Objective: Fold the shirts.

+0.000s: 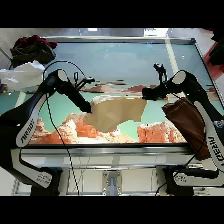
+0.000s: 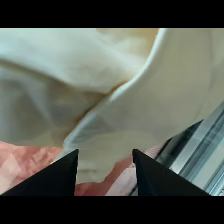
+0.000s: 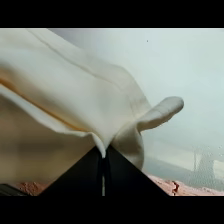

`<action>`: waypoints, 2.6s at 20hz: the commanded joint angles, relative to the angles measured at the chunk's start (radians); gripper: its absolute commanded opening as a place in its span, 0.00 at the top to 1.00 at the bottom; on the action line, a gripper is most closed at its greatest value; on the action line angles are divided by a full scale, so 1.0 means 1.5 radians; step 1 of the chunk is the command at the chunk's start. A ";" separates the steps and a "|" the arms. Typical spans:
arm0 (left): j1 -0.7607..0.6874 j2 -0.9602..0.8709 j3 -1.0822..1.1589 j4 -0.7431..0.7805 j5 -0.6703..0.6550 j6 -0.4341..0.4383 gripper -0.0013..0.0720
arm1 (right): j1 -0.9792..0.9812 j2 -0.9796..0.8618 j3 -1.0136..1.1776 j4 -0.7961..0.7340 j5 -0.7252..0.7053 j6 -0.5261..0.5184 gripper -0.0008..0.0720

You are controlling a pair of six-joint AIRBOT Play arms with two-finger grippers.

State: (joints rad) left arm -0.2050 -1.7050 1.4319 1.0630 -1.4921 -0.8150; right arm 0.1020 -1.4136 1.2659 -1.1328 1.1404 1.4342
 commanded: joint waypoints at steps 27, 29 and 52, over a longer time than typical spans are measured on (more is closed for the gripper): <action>0.016 0.042 0.152 -0.151 -0.093 -0.059 0.97 | -0.006 0.098 0.082 -0.046 0.031 0.037 0.94; 0.021 0.122 0.237 -0.138 -0.051 -0.108 0.97 | -0.006 0.155 0.143 -0.075 0.077 0.046 0.94; 0.021 0.128 0.297 0.485 0.201 -0.476 0.97 | 0.006 -0.018 0.201 -0.041 -0.200 0.081 0.82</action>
State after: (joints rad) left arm -0.1768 -1.3796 1.9121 1.6577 -1.2789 -1.4265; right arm 0.1032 -1.2720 1.6272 -1.2270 1.0611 1.5410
